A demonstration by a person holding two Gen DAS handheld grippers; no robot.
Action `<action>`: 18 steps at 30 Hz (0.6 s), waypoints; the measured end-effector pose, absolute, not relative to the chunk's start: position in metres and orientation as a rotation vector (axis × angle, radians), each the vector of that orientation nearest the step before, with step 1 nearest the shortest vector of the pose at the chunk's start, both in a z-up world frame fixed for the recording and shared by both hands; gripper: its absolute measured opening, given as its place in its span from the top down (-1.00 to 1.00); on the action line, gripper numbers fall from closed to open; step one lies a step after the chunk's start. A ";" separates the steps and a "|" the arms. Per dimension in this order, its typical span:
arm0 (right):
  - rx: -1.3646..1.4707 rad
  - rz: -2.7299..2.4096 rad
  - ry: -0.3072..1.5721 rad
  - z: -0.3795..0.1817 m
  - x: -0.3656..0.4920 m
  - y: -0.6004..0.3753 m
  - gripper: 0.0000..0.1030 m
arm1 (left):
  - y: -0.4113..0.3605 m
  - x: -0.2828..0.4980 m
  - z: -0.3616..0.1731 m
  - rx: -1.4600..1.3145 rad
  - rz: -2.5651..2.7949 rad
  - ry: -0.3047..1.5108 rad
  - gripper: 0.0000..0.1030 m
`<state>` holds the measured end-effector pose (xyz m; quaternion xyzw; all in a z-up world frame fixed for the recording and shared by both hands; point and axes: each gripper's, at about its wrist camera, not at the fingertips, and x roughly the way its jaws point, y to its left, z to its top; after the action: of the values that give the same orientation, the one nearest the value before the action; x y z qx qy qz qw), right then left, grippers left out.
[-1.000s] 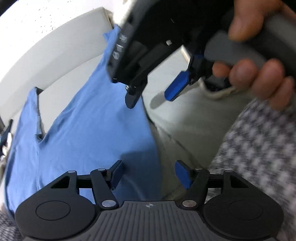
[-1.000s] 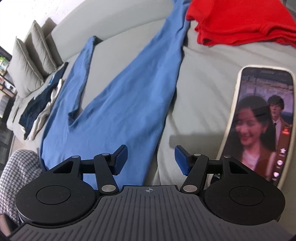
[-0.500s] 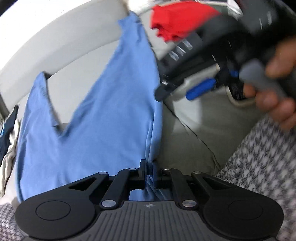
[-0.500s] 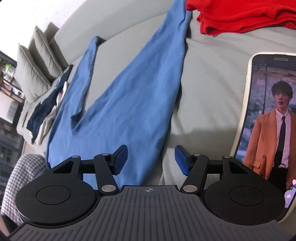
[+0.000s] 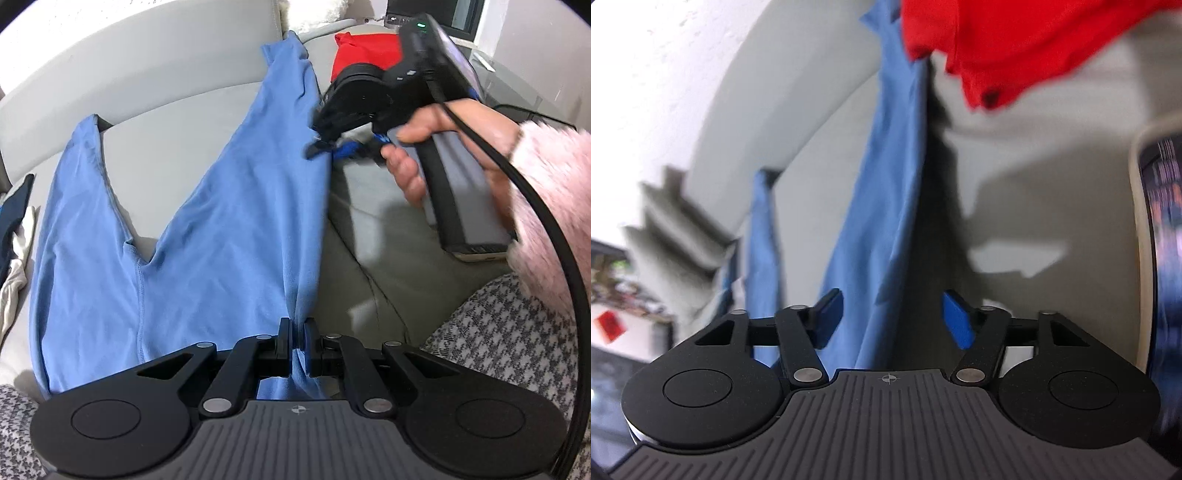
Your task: Fold clothes
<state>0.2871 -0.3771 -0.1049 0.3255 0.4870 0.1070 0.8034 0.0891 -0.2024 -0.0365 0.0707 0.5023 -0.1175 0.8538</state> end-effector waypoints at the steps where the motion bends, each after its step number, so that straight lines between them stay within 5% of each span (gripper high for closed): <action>1: 0.615 0.200 1.043 -0.101 0.298 -0.369 0.85 | -0.199 0.091 -0.036 0.129 -0.253 1.058 0.89; 18: 0.079 0.355 0.910 0.005 0.333 -0.169 0.98 | -0.020 0.114 0.000 -0.333 -0.149 1.019 0.89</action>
<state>0.3327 -0.1688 0.0053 0.0378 0.4368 0.1705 0.8824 0.1143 -0.0203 -0.0005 -0.1586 0.4851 -0.0707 0.8570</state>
